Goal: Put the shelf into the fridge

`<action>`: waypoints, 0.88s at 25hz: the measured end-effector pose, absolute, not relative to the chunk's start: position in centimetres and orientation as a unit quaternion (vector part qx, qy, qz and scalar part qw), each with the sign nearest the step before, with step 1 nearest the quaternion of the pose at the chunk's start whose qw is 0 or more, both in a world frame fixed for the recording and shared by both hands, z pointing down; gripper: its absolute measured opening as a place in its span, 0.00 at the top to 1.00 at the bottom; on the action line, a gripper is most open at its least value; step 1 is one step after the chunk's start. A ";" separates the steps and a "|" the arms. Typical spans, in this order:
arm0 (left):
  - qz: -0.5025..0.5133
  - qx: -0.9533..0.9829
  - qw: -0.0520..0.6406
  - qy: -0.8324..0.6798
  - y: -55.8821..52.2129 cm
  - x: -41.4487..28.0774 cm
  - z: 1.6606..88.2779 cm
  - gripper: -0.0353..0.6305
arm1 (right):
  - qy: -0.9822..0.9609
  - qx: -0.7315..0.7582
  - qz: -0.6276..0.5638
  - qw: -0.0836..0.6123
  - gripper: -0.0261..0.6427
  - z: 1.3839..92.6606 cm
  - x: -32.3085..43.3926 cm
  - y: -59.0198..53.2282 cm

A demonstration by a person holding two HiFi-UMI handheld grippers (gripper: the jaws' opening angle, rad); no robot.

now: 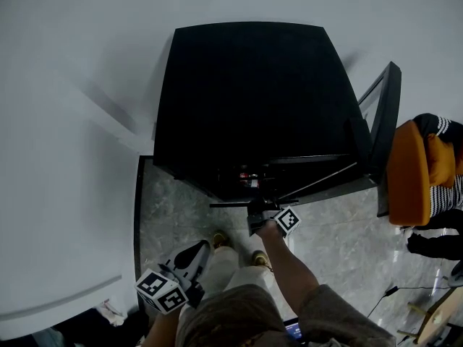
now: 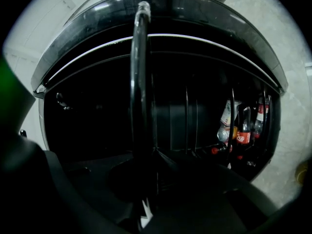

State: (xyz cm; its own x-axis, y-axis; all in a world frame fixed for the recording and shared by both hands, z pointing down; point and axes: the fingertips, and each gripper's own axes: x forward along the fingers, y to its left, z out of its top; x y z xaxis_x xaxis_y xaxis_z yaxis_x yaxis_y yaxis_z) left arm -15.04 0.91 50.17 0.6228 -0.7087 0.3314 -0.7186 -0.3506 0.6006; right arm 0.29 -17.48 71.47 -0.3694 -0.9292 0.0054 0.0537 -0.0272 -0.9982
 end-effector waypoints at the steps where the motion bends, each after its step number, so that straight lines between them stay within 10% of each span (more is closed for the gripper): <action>1: 0.007 0.821 0.370 -0.435 0.9 -15.1 50.2 0.95 | 0.566 -0.387 -0.602 0.408 0.92 71.5 0.3 -17.7; 22: -0.003 0.807 0.388 -0.446 0.8 -15.6 50.7 0.95 | 0.565 -0.398 -0.595 0.411 0.92 71.6 -0.1 -22.8</action>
State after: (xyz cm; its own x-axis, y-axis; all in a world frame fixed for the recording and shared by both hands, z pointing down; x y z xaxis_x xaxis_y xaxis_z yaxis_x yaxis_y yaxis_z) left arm -15.56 0.85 50.70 0.6024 -0.7216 0.3412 -0.7172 -0.3016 0.6283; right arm -0.08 -22.77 71.60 -0.3452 -0.9385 0.0092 0.0393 -0.0242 -0.9989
